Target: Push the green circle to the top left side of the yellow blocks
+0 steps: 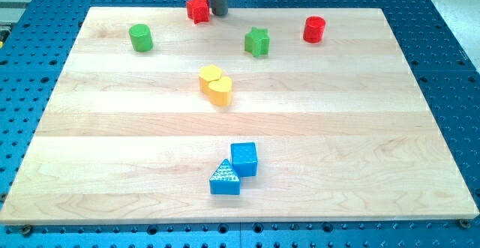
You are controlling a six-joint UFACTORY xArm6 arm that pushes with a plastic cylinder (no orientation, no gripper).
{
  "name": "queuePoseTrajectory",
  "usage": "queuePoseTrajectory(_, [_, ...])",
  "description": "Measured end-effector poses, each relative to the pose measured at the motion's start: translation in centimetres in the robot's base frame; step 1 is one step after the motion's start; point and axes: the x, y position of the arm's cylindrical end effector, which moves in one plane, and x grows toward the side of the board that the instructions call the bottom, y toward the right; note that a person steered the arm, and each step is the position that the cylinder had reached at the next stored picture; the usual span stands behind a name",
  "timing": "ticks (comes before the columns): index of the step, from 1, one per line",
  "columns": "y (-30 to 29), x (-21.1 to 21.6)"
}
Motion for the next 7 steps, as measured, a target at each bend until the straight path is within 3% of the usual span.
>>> queuePoseTrajectory(2, [-13.1, 3.5])
queuePoseTrajectory(3, [-15.2, 5.6])
queuePoseTrajectory(7, [-15.0, 7.9])
